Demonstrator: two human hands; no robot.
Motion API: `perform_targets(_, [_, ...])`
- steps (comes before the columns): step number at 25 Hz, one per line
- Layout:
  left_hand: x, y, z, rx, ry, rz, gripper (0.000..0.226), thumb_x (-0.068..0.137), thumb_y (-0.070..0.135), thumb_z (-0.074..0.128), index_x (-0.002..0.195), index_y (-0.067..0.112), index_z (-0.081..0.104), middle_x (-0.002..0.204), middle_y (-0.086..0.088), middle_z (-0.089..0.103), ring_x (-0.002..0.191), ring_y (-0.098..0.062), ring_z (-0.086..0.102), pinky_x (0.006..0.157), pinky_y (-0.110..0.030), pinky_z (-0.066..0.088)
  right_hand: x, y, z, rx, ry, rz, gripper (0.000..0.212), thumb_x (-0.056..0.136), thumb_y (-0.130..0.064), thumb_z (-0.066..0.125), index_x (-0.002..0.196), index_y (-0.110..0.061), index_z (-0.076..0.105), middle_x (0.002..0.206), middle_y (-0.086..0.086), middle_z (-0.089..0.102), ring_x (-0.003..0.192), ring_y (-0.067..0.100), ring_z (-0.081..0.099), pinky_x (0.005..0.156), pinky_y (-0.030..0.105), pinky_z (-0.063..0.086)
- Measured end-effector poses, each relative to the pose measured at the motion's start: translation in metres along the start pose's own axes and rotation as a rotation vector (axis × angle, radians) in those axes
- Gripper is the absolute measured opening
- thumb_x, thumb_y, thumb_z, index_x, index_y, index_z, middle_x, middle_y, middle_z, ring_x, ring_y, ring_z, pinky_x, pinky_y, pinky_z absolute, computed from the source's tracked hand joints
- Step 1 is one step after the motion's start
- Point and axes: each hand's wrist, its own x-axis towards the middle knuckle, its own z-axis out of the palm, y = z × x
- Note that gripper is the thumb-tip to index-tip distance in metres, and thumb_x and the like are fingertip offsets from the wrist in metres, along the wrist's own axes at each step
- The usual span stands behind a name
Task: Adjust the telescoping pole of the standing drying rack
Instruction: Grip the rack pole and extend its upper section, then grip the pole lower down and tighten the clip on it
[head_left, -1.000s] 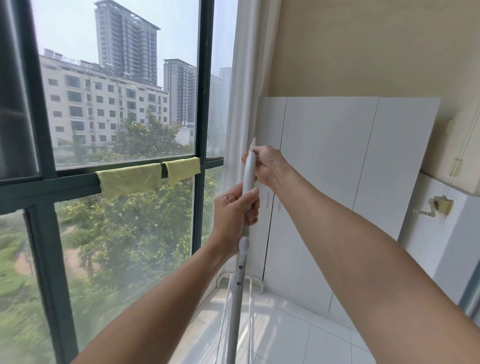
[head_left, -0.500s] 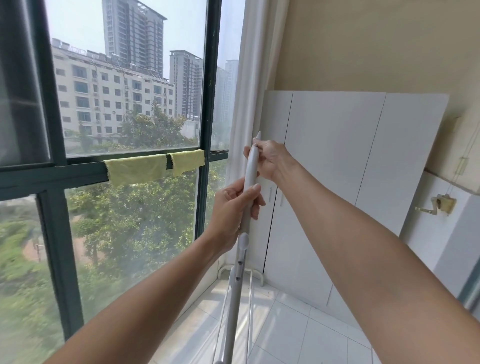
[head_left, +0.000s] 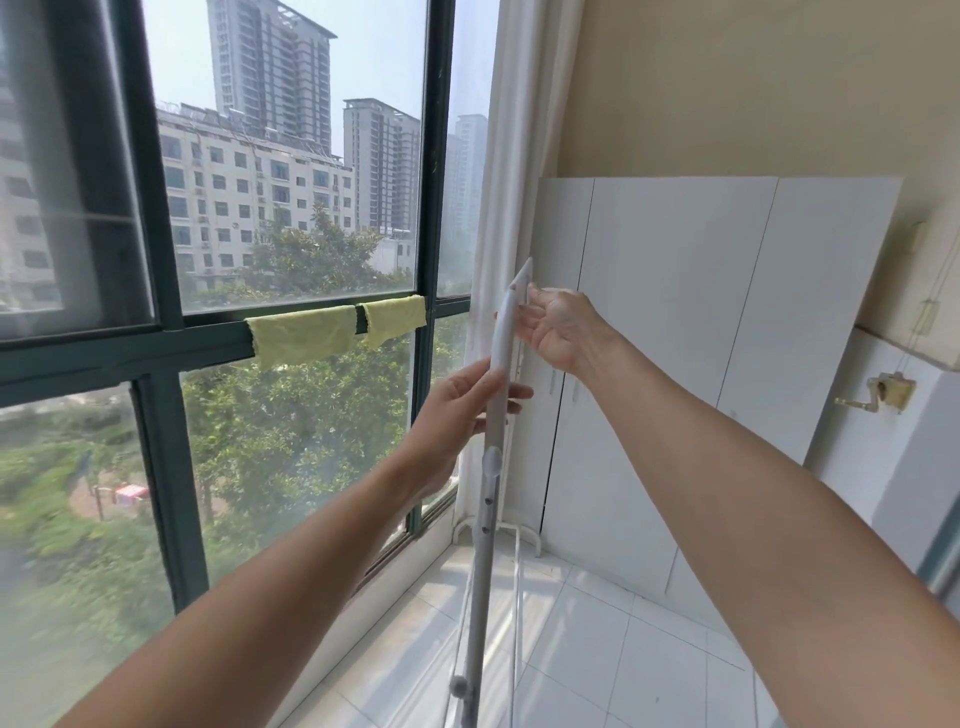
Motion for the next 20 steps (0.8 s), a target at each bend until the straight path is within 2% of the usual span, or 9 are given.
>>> perform_targets(1, [-0.008,-0.002,-0.005,0.006,0.018,-0.023,0.030,0.092,0.033,0.047,0.114,0.018,0.061,0.099,-0.005,0.072,0.089,-0.014,0.066,0.076,-0.027,0.053,-0.009,0.004,-0.005,-0.016,0.043,-0.011,0.030,0.099,-0.003,0.041,0.128,0.004,0.041,0.080,0.015,0.058,0.066,0.027,0.062,0.067,0.038,0.060])
perform_targets(4, [-0.042,-0.021,-0.023,0.069,0.142,-0.082,0.032,0.094,0.030,0.042,0.123,0.023,0.053,0.108,-0.003,0.068,0.097,-0.014,0.062,0.080,-0.026,0.053,-0.047,0.031,-0.041,-0.085,0.192,-0.012,0.041,0.098,-0.003,0.041,0.138,0.003,0.034,0.102,0.018,0.052,0.077,0.030,0.062,0.081,0.041,0.056])
perform_targets(6, [-0.080,-0.048,-0.033,0.141,0.192,-0.148,0.031,0.094,0.027,0.044,0.123,0.026,0.052,0.105,0.003,0.067,0.097,-0.012,0.060,0.078,-0.024,0.050,-0.087,0.068,-0.071,-0.111,0.251,0.054,0.043,0.098,-0.005,0.041,0.140,0.002,0.035,0.110,0.020,0.055,0.084,0.030,0.063,0.080,0.038,0.055])
perform_targets(9, [-0.142,-0.096,-0.041,0.193,0.213,-0.313,0.031,0.093,0.024,0.048,0.123,0.026,0.054,0.105,0.003,0.067,0.097,-0.012,0.059,0.077,-0.024,0.047,-0.151,0.135,-0.108,-0.091,0.322,0.195,0.039,0.099,-0.010,0.041,0.136,0.000,0.042,0.125,0.023,0.057,0.097,0.032,0.063,0.085,0.037,0.053])
perform_targets(12, [-0.184,-0.129,-0.043,0.212,0.214,-0.440,0.032,0.092,0.024,0.051,0.124,0.025,0.055,0.107,0.002,0.067,0.101,-0.015,0.059,0.078,-0.025,0.046,-0.196,0.184,-0.132,-0.072,0.372,0.280,0.030,0.098,-0.014,0.044,0.127,-0.005,0.049,0.120,0.019,0.062,0.098,0.031,0.063,0.092,0.040,0.049])
perform_targets(14, [-0.199,-0.140,-0.042,0.223,0.218,-0.478,0.032,0.091,0.026,0.052,0.123,0.026,0.055,0.108,0.002,0.068,0.101,-0.014,0.059,0.076,-0.022,0.046,-0.210,0.199,-0.139,-0.071,0.381,0.303,0.033,0.098,-0.015,0.045,0.130,-0.006,0.049,0.110,0.014,0.064,0.098,0.031,0.063,0.093,0.041,0.049])
perform_targets(16, [-0.202,-0.143,-0.039,0.248,0.219,-0.474,0.032,0.090,0.027,0.054,0.123,0.027,0.056,0.111,0.000,0.067,0.100,-0.009,0.059,0.079,-0.022,0.045,-0.211,0.200,-0.140,-0.070,0.377,0.303,0.034,0.097,-0.015,0.046,0.130,-0.006,0.049,0.108,0.012,0.064,0.096,0.030,0.063,0.090,0.039,0.050])
perform_targets(18, [-0.194,-0.144,-0.035,0.276,0.231,-0.460,0.034,0.089,0.023,0.057,0.123,0.026,0.056,0.114,-0.003,0.066,0.100,-0.002,0.058,0.089,-0.025,0.045,-0.202,0.193,-0.136,-0.083,0.356,0.286,0.033,0.096,-0.015,0.049,0.128,-0.005,0.051,0.113,0.014,0.064,0.095,0.030,0.063,0.086,0.037,0.051])
perform_targets(20, [-0.182,-0.147,-0.030,0.340,0.224,-0.477,0.044,0.084,0.016,0.062,0.127,0.020,0.052,0.118,-0.006,0.063,0.103,-0.008,0.058,0.088,-0.028,0.044,-0.188,0.186,-0.127,-0.175,0.299,0.258,0.037,0.095,-0.014,0.052,0.130,-0.005,0.051,0.109,0.009,0.065,0.093,0.026,0.062,0.081,0.033,0.051])
